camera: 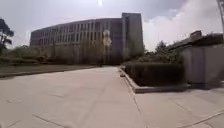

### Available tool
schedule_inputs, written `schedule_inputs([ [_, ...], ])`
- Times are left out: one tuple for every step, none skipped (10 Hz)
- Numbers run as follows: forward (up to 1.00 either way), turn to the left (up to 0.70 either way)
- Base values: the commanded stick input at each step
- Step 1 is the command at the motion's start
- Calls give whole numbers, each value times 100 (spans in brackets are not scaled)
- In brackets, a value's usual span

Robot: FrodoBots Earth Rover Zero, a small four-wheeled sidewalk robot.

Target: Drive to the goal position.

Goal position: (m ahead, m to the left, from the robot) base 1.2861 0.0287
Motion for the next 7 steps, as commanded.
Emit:
schedule_inputs([
  [95, 0],
  [100, 0],
  [100, -12],
  [100, -29],
  [100, -40],
  [100, -40],
  [100, -36],
])
